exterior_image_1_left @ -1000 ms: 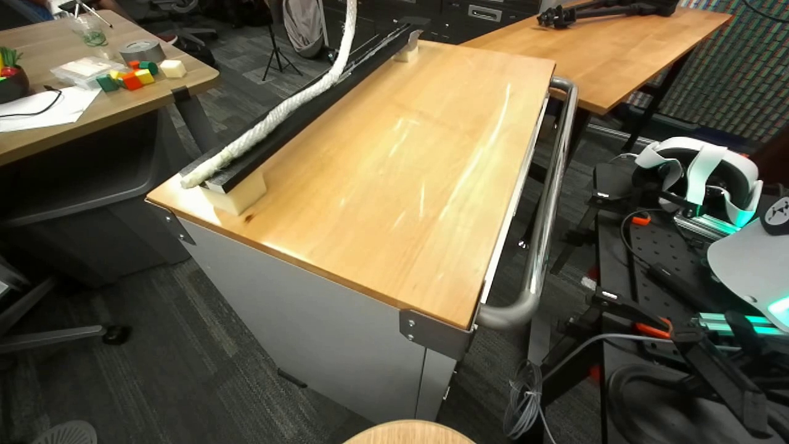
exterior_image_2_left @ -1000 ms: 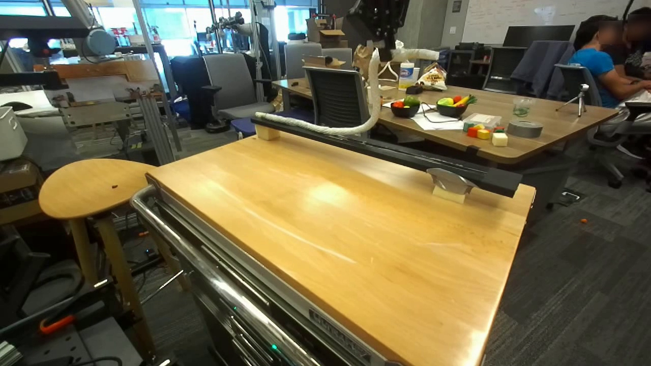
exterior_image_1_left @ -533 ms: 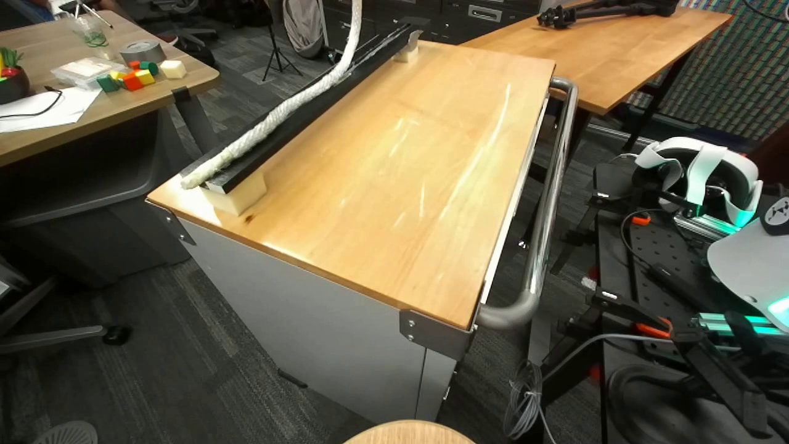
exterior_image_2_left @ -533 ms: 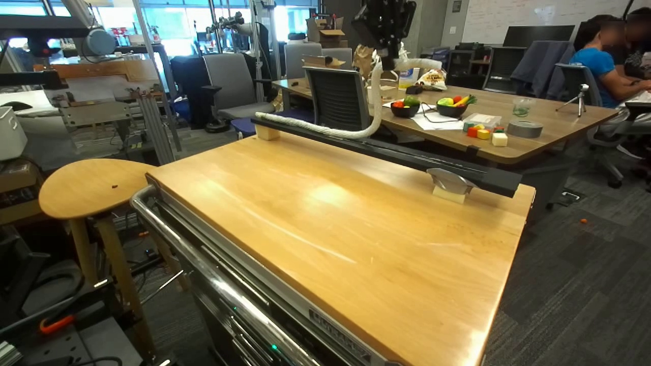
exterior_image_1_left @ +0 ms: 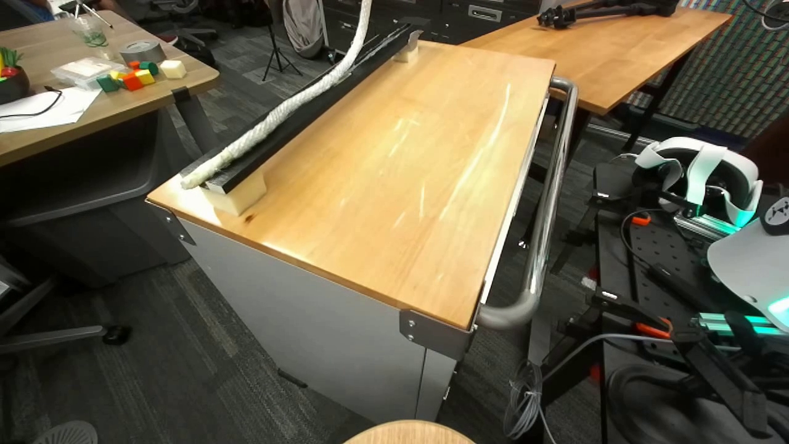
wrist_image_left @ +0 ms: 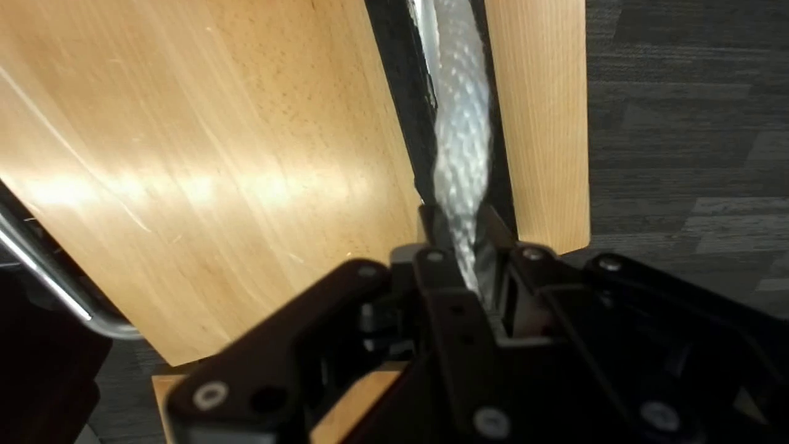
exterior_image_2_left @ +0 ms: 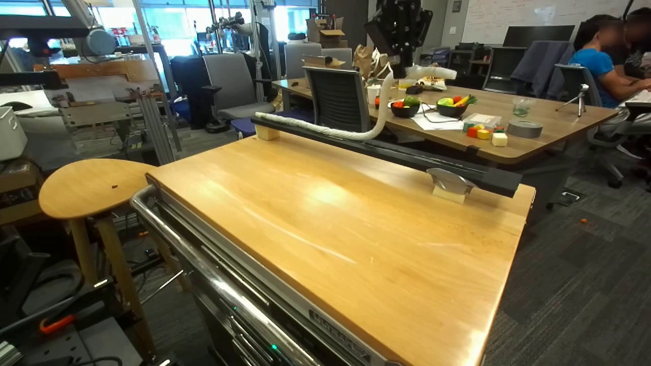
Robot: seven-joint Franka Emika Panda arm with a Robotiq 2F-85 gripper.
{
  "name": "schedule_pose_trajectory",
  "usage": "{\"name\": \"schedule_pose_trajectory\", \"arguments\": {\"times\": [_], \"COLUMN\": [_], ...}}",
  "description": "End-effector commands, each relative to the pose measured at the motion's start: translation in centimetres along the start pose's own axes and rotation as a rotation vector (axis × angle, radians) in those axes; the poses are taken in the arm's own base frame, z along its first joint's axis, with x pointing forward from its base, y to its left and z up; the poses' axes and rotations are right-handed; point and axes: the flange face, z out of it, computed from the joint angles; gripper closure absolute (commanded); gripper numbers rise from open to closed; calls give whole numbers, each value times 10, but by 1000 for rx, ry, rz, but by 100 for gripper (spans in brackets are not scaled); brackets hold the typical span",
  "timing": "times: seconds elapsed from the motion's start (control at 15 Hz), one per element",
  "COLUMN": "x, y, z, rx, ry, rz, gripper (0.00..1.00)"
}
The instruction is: Put the rope along the center of the black object
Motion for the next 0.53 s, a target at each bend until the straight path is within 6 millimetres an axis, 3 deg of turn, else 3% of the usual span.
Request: {"name": "schedule_pose_trajectory", "arguments": {"times": [0.0, 0.2, 0.47], "x": [14, 21, 15], "y": [-17, -25, -34], "z": [-10, -14, -15], "rx": [-42, -64, -94], "ry": [22, 38, 70], "rz": [20, 27, 5], "gripper": [83, 84, 86]}}
